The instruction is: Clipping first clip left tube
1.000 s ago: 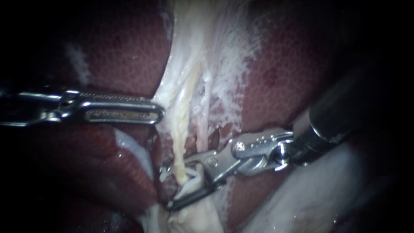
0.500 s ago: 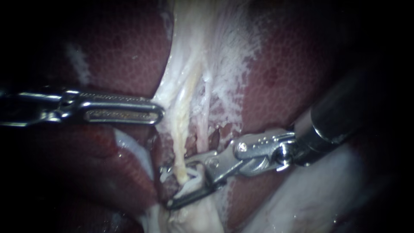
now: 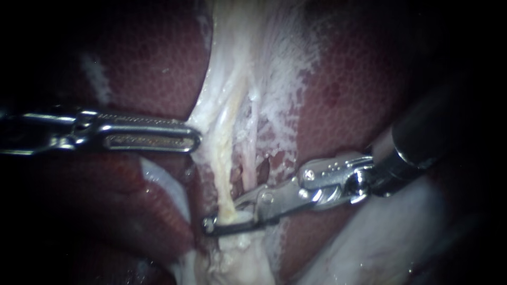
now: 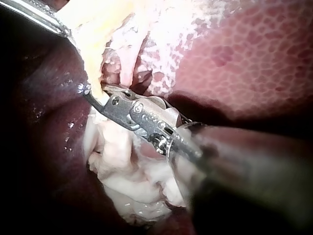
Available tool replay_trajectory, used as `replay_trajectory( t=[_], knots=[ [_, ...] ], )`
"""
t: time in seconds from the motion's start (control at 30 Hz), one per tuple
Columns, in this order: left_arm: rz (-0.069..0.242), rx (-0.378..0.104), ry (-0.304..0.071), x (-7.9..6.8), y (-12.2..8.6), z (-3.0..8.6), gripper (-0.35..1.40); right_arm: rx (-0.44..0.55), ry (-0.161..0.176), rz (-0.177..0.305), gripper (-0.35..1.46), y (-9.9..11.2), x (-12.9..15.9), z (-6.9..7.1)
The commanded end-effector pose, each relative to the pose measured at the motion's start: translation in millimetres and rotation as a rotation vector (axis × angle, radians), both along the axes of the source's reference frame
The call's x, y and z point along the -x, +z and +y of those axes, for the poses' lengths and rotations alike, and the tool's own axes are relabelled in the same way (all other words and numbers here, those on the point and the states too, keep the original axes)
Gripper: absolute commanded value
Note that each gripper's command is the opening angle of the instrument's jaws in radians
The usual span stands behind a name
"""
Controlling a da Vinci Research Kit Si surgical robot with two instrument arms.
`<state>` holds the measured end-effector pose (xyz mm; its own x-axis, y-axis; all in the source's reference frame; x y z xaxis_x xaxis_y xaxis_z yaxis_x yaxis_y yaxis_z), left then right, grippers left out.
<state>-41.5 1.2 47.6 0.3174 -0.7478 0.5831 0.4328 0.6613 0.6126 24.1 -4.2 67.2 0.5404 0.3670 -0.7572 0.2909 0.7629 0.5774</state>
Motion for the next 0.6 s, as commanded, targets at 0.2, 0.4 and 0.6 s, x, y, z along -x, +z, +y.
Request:
replay_trajectory(
  t=[0.2,0.4,0.6],
  knots=[
    [0.001,0.0,-0.001,0.0,-0.1,0.0,-0.35,-0.001,-0.003,0.001,-0.35,-0.1,0.0,0.0],
    [0.001,0.0,-0.001,0.0,-0.1,0.0,-0.35,-0.001,-0.008,0.004,-0.35,-0.1,-0.1,-0.1],
    [0.003,0.001,-0.003,0.1,0.0,0.0,-0.35,-0.001,-0.01,0.005,-0.35,-0.2,-0.1,-0.1]
  ],
)
